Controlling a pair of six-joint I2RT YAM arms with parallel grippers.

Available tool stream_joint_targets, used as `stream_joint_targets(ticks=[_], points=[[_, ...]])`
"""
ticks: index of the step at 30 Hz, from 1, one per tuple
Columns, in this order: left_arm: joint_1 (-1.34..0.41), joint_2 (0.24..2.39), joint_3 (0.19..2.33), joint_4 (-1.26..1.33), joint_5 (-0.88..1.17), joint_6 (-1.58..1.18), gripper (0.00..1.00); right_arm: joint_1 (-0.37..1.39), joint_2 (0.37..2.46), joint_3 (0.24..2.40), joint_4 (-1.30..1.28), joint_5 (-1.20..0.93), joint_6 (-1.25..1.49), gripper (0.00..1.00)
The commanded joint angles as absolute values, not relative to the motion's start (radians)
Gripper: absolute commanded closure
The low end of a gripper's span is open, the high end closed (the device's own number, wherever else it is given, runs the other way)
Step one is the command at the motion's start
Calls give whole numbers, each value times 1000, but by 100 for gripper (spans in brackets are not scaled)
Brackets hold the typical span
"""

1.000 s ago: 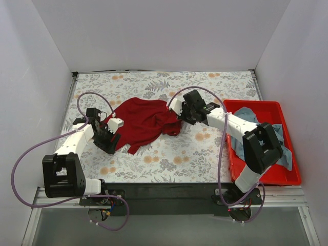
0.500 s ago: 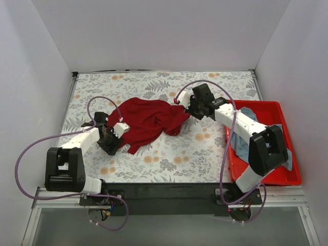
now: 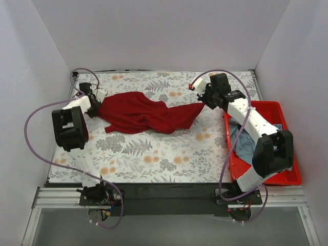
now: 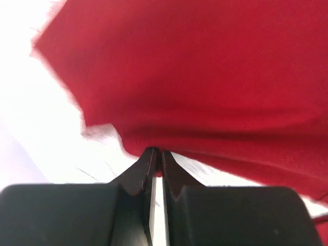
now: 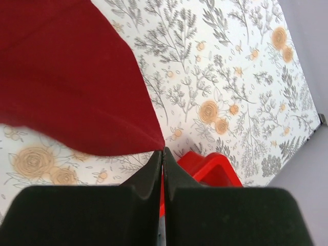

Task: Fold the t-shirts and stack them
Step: Flatten the tshirt out

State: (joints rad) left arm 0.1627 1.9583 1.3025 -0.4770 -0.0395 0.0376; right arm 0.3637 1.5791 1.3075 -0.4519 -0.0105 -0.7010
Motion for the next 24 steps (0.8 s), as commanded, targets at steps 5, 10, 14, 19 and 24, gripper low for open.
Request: stream_joint_targets(ticks=[5, 10, 14, 19, 24], points=[[193, 2224, 1892, -639, -59, -224, 85, 316, 1569, 1361, -448, -28, -716, 99], [193, 2056, 1781, -750, 252, -183, 38, 314, 1537, 1348, -462, -61, -695, 99], [192, 1863, 1548, -807, 401, -100, 38, 316, 1537, 1351, -472, -75, -672, 99], [187, 1775, 1338, -769, 393, -72, 40, 316, 1542, 1368, -480, -87, -655, 99], [176, 1825, 1338, -747, 394, -72, 39, 314, 1557, 1396, -503, -86, -650, 99]])
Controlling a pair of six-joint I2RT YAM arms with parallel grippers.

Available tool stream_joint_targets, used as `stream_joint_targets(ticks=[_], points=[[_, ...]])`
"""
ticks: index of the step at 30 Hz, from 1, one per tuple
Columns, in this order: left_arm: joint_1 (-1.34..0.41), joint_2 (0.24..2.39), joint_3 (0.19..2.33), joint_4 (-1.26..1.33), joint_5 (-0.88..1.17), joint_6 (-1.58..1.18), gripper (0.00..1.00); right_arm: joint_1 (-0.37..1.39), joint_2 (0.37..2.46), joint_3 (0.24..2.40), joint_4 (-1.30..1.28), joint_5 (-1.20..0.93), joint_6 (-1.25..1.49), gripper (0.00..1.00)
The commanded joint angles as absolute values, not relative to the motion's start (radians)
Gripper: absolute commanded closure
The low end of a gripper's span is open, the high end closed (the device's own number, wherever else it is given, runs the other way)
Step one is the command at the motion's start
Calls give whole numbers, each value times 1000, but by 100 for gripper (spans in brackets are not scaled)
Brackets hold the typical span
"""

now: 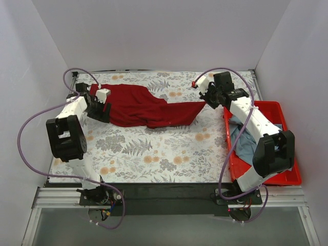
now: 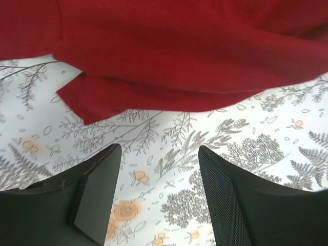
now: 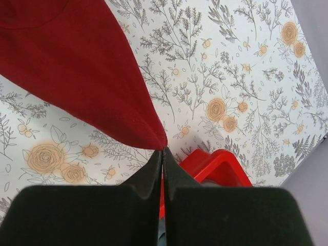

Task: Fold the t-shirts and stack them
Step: Flatten the tshirt out

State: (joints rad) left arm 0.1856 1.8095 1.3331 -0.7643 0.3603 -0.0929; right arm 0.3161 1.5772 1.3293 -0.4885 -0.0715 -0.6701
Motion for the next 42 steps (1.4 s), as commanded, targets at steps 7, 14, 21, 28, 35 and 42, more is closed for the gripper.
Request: stream_joint_targets(ticks=[7, 14, 21, 28, 35, 42], points=[[126, 1902, 1376, -652, 328, -37, 36, 316, 1571, 1414, -514, -83, -644, 99], [101, 1954, 1379, -614, 308, -18, 38, 314, 1588, 1422, -520, -81, -640, 99], [103, 1933, 1371, -659, 259, -15, 100, 316, 1585, 1443, -531, -61, -646, 99], [212, 1757, 1567, -1062, 360, 96, 100, 302, 1465, 1431, -545, -8, -680, 99], [238, 1643, 1696, -1152, 445, 112, 100, 220, 1414, 1474, -518, -5, -692, 99], [252, 1793, 1683, -1069, 351, -29, 100, 212, 1448, 1404, -517, -17, -727, 99]])
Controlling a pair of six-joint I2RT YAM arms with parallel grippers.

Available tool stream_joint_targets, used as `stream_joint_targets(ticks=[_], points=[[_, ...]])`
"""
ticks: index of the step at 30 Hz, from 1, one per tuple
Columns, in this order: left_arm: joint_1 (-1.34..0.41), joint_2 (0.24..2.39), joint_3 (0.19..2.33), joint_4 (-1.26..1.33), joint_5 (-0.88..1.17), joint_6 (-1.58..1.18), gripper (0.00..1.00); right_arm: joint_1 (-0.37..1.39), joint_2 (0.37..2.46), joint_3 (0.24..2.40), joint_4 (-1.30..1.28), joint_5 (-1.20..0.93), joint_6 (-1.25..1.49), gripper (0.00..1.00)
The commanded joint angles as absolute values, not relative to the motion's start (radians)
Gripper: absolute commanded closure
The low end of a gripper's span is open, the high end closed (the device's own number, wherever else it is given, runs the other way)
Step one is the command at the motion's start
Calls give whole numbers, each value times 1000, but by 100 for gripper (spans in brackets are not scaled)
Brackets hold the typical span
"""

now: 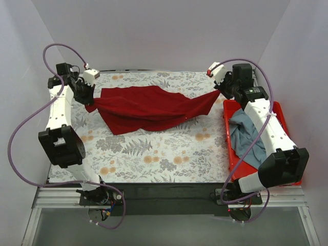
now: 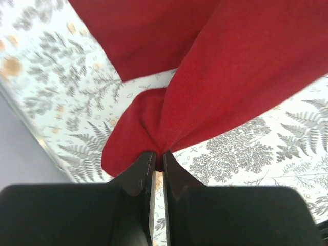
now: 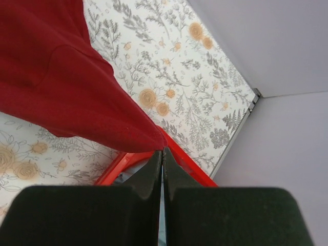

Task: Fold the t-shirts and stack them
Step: Flatten the tshirt out

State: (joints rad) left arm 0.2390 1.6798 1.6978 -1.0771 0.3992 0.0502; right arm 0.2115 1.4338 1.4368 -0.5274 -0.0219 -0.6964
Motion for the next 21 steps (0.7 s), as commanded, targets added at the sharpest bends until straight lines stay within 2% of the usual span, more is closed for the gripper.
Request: stream_joint_targets(ticks=[1, 6, 9, 12, 15, 21], points=[[252, 1811, 1687, -1039, 339, -49, 100, 212, 1450, 1378, -515, -17, -730, 99], [249, 1953, 1843, -1046, 371, -143, 100, 213, 1476, 1347, -502, -5, -730, 99], [250, 1945, 1871, -1042, 408, -150, 100, 213, 1468, 1370, -500, -5, -727, 99], [249, 1853, 1827, -976, 407, -158, 100, 212, 1442, 1400, -497, -5, -718, 99], [259, 1659, 1737, -919, 409, -201, 100, 210, 1359, 1422, -497, 18, -696, 99], [275, 1331, 1493, -816, 405, -210, 100, 209, 1154, 1326, -462, 8, -695, 99]])
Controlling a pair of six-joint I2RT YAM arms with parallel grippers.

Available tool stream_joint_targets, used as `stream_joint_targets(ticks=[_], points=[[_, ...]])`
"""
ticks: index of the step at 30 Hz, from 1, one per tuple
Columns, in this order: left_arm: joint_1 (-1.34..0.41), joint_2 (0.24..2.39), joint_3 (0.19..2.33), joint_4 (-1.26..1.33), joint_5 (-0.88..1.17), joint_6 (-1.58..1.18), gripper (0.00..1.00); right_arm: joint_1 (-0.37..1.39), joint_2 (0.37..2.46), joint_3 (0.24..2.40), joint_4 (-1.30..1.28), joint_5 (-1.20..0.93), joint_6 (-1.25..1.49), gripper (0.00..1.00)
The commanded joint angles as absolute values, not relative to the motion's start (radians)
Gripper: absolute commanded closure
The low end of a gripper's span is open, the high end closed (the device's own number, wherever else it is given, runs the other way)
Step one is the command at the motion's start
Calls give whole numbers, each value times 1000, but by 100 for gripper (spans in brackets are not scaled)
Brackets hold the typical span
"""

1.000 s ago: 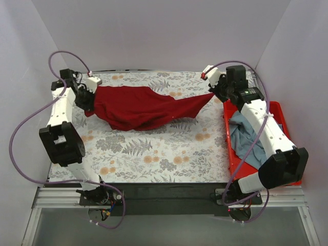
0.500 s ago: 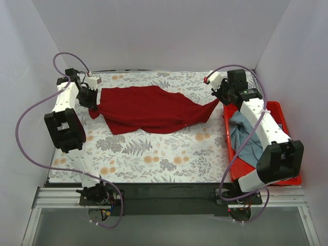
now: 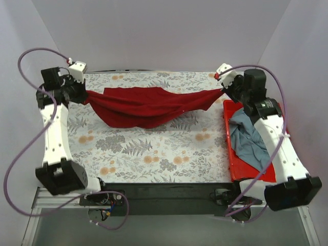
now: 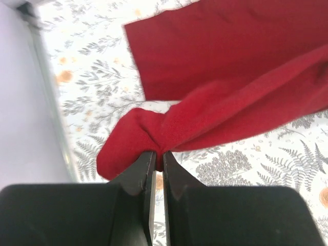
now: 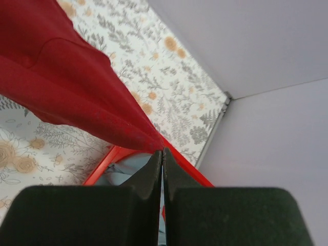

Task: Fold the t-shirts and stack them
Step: Flatten the tshirt out

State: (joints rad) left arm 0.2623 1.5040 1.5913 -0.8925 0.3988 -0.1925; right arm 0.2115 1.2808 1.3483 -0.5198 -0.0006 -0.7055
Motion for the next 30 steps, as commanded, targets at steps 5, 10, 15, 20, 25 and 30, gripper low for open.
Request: stream_joint_targets(ticks=[5, 10, 15, 20, 25, 30], points=[[276, 1018, 1295, -718, 380, -251, 100, 207, 987, 1206, -433, -20, -689, 99], [275, 954, 1299, -615, 336, -296, 100, 207, 939, 1178, -379, -5, -699, 99], [276, 1212, 1455, -578, 321, -308, 100, 207, 1067, 1224, -316, 23, -732, 99], [255, 1599, 1705, -638, 361, -322, 100, 206, 1268, 1279, -284, 8, -730, 99], [206, 2065, 2280, -823, 268, -363, 74, 210, 1448, 1365, -282, -5, -713, 99], [215, 2199, 2437, -1077, 396, -299, 38, 210, 1543, 1411, -334, 43, -715, 99]])
